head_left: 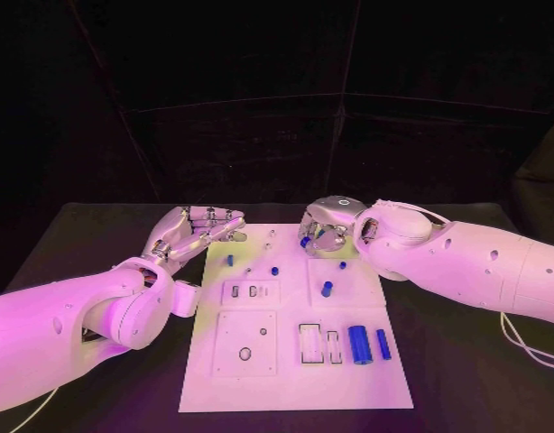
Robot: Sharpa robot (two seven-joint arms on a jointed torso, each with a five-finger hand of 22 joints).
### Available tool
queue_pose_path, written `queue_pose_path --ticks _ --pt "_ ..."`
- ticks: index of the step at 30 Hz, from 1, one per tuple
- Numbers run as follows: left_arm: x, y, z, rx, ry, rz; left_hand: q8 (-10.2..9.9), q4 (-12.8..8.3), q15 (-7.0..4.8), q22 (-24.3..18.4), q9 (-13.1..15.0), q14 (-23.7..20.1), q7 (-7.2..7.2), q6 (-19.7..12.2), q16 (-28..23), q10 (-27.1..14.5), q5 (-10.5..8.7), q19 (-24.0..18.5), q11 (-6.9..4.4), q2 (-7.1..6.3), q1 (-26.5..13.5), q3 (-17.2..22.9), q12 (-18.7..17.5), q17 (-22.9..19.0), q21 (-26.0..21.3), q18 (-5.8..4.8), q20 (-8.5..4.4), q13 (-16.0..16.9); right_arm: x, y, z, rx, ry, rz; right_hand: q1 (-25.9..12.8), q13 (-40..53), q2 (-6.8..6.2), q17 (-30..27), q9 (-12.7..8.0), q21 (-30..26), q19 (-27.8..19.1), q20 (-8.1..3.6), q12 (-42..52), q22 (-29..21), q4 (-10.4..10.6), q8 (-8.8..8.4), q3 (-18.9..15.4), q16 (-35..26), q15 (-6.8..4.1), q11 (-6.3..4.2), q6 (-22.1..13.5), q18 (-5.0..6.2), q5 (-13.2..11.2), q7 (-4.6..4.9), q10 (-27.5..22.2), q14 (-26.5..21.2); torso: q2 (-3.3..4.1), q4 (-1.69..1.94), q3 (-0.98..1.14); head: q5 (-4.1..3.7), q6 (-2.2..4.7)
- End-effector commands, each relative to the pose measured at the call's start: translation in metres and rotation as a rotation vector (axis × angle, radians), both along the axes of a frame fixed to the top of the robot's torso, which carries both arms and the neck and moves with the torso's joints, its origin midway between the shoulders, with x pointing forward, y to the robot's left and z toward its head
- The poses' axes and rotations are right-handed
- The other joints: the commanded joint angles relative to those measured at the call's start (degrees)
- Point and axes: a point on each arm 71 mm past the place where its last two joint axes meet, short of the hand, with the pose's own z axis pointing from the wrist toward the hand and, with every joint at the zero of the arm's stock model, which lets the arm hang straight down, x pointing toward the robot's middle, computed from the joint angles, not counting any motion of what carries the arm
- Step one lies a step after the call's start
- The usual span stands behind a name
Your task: Assemble the parts on the task board
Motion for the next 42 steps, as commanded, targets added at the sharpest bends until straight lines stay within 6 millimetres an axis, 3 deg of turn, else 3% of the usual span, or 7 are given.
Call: queue_pose_path --ticks 1,7,20,22,30,42 --pt "0.000 -0.001 0.001 -0.002 -0.005 -0.016 -0.2 -0.4 0.13 -0.1 -0.1 -0.3 0.48 -0.1 -0.2 -0.5 0.23 0.3 -0.05 0.65 0.0 0.0 -0.3 0.1 -0.1 0.37 0.13 -0.1 0.002 0.002 0.009 0.076 -0.074 -0.017 0.3 0.0 0.05 0.2 0.2 0.5 0.3 0.12 -0.4 0.2 0.3 -0.30 1.0 0.3 -0.25 0.30 0.5 0.07 0.3 -0.23 0.1 1.7 0.14 0.17 0.00 0.16 0.25" --pt "0.000 -0.001 0.001 -0.002 -0.005 -0.018 -0.2 -0.5 0.13 -0.1 -0.1 -0.3 0.50 -0.1 -0.2 -0.5 0.23 0.3 -0.03 0.68 0.1 0.0 -0.4 0.1 -0.1 0.38 0.13 -0.1 0.007 0.010 0.011 0.111 -0.109 -0.019 0.2 -0.1 -0.38 0.4 0.1 0.8 0.1 0.20 -0.7 0.4 0.4 -0.59 1.8 0.5 -0.13 0.45 0.3 0.06 0.6 -0.07 -0.1 1.7 0.22 0.18 -0.01 0.41 0.22" --pt "0.000 0.000 0.004 -0.004 -0.008 -0.020 -0.3 -0.5 0.14 -0.1 -0.1 -0.3 0.51 -0.1 -0.2 -0.5 0.23 0.3 -0.02 0.71 0.1 0.0 -0.4 0.1 -0.1 0.37 0.14 -0.1 0.017 0.032 0.009 0.120 -0.103 -0.013 -0.1 -0.1 -0.90 0.6 0.0 1.2 0.0 0.33 -1.1 0.7 0.6 -0.87 2.3 0.8 0.01 0.64 0.1 0.02 0.5 0.09 -0.4 1.7 1.09 0.81 -0.21 0.14 0.85" --pt "0.000 -0.001 0.005 -0.004 -0.010 -0.021 -0.3 -0.6 0.14 -0.1 -0.1 -0.3 0.50 -0.1 -0.2 -0.5 0.23 0.3 -0.01 0.72 0.1 0.0 -0.4 0.1 -0.1 0.37 0.14 -0.1 0.018 0.035 0.009 0.116 -0.099 -0.014 -0.2 -0.1 -1.02 0.6 0.0 1.2 -0.1 0.37 -1.2 0.8 0.7 -0.94 2.4 0.8 0.06 0.68 0.0 0.02 0.4 0.13 -0.5 1.7 1.27 0.91 -0.25 -0.14 0.70" --pt "0.000 -0.001 0.008 -0.005 -0.014 -0.024 -0.3 -0.6 0.14 -0.1 -0.1 -0.3 0.50 -0.1 -0.2 -0.5 0.23 0.3 -0.01 0.72 0.1 0.0 -0.4 0.1 -0.1 0.37 0.14 -0.1 0.022 0.042 0.007 0.107 -0.091 -0.017 -0.3 -0.1 -1.17 0.7 0.0 1.3 -0.1 0.44 -1.3 0.8 0.9 -1.04 2.6 0.9 0.13 0.76 -0.2 0.02 0.3 0.20 -0.7 1.7 1.49 0.93 -0.31 -0.06 0.94" --pt "0.001 -0.002 0.011 -0.005 -0.019 -0.025 -0.3 -0.6 0.15 -0.1 -0.1 -0.3 0.50 -0.2 -0.3 -0.6 0.23 0.4 -0.01 0.74 0.1 0.1 -0.5 0.1 -0.1 0.37 0.14 -0.1 0.024 0.050 0.006 0.096 -0.089 -0.021 -0.5 -0.1 -1.28 0.8 0.0 1.4 -0.2 0.50 -1.4 0.9 1.1 -1.10 2.7 1.0 0.18 0.82 -0.3 0.02 0.2 0.24 -0.8 1.7 1.46 0.94 -0.35 0.24 0.63"
